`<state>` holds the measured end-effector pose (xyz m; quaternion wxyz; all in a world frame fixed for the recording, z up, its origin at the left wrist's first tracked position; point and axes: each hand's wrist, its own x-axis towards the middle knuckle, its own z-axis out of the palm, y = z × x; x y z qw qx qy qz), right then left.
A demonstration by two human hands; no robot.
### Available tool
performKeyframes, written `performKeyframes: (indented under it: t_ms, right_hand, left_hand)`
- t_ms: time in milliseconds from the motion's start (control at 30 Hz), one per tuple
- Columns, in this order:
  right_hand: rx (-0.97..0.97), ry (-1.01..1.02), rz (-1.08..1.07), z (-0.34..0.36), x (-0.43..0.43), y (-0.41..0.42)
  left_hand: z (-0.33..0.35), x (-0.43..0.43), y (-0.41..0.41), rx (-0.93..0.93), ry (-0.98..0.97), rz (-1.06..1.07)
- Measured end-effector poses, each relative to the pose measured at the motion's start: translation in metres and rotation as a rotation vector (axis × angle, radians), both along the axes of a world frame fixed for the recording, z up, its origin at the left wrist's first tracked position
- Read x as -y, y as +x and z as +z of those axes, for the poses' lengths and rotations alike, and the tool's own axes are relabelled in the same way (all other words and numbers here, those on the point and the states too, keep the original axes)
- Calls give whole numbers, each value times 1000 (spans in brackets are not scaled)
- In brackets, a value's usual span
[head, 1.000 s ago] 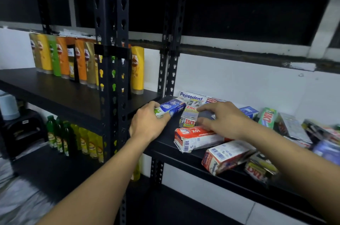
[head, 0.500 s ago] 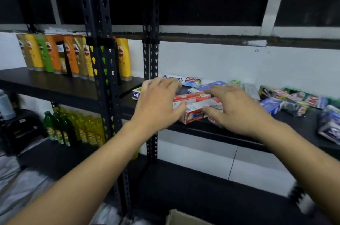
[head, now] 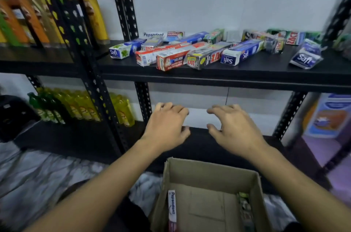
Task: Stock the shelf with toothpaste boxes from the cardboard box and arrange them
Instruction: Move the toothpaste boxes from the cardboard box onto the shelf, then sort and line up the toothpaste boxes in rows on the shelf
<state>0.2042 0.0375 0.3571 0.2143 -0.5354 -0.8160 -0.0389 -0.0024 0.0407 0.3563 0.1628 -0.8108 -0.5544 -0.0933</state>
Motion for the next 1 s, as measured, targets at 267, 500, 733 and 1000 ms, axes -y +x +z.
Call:
performKeyframes:
  t_ms: [267,500,733,1000]
  right_hand:
    - [72,-428,-73,-145,-10,47]
    - [28,-765,-174,-266,-3,68]
    - [-5,-1105,-224,-358,43,80]
    - [-143,-1125,-258,-391,47,96]
  left_hand:
    - [-148,-21,13,-56,-411,31]
    - [-285,-10,21,20,-729,120]
    - [-412,27,15,291,-1102,532]
    - [-465,36,18,707,-1037,892]
